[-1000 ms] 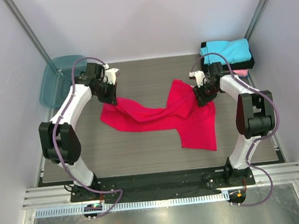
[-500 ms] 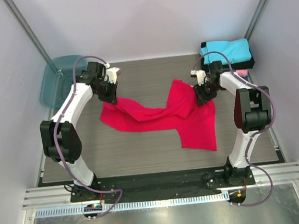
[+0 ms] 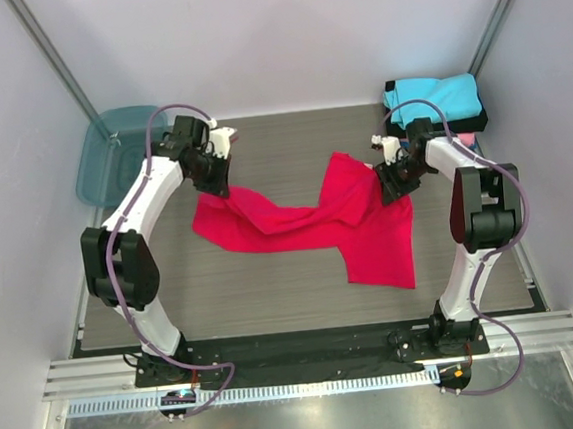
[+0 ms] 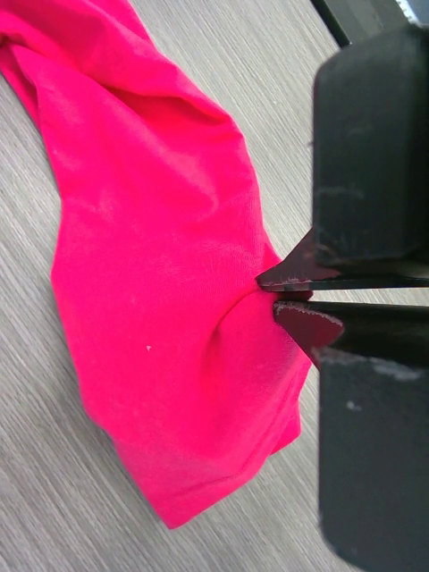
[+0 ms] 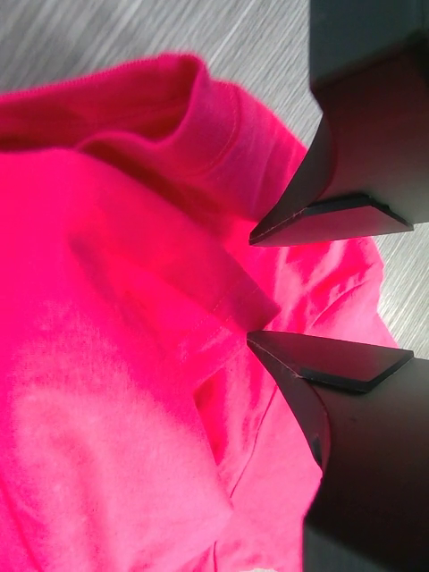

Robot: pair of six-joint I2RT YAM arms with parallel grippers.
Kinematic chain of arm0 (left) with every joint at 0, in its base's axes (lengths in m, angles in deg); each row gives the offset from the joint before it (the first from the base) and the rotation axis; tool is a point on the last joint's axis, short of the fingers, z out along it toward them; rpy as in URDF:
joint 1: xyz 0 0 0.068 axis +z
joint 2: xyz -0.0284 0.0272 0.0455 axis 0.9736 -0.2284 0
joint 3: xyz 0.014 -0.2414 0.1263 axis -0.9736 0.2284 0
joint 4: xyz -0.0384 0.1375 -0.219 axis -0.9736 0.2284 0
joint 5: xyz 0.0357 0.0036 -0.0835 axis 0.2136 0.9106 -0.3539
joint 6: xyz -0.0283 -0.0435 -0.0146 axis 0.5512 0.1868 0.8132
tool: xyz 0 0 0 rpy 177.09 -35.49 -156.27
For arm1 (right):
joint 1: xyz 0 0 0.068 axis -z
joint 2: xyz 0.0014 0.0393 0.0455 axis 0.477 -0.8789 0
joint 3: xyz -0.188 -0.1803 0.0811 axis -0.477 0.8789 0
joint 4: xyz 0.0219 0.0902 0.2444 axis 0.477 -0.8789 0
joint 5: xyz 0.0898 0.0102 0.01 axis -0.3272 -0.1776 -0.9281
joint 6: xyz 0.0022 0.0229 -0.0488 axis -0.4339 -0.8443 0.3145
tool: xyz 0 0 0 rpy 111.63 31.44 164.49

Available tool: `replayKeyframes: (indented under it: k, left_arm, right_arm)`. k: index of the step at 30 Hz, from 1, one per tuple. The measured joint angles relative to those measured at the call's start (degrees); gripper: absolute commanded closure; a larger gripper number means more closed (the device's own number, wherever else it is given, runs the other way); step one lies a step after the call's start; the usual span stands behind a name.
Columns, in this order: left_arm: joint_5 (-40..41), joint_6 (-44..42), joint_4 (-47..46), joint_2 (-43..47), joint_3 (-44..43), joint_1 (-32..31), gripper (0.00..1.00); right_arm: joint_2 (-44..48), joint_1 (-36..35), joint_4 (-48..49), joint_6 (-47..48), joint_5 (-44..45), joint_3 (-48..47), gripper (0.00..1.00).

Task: Fold and stack the t-shirts
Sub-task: Flatten the tshirt out

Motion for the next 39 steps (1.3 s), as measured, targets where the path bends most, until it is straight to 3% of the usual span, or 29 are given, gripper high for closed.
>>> replayKeyframes:
  k: [6, 8, 11, 16, 24, 30, 31, 35, 39]
  left_arm:
    - [0.3, -0.1, 0.0, 0.0, 0.0, -0.5, 0.97]
    - [0.5, -0.2, 0.0, -0.1, 0.0, -0.7, 0.97]
    - [0.8, -0.3, 0.0, -0.2, 0.0, -1.0, 0.97]
    - [1.1, -0.7, 0.0, -0.5, 0.0, -1.5, 0.97]
    - [2.5, -1.4, 0.1, -1.8, -1.4, -1.7, 0.99]
    - [4.7, -2.1, -0.3, -8.5, -12.0, -1.2, 0.98]
    - [5.1, -2.5, -0.4, -10.4, -14.8, -1.1, 0.97]
    - [7.9, -3.8, -1.8, -16.4, -22.8, -0.6, 0.65]
    - [13.4, -4.3, -4.5, -21.4, -27.7, -0.6, 0.59]
  right_arm:
    - [-1.6, 0.0, -1.2, 0.0, -1.8, -0.3, 0.52]
    - [-1.9, 0.0, -1.6, 0.0, -2.2, -0.4, 0.57]
    - [-2.3, 0.0, -2.1, 0.3, -2.7, -0.9, 0.76]
    - [-2.7, 0.0, -2.5, 0.1, -3.7, -2.1, 0.99]
    - [-0.5, 0.0, -4.8, -0.9, -5.8, -6.4, 0.99]
    - [3.6, 0.0, -4.7, -4.9, -9.9, -17.6, 0.99]
    - [3.9, 0.0, -4.4, -5.6, -10.5, -19.8, 0.99]
    - [4.0, 0.0, -2.8, -7.7, -11.7, -24.2, 0.99]
    - [3.3, 0.0, -2.4, -9.4, -12.3, -24.7, 0.99]
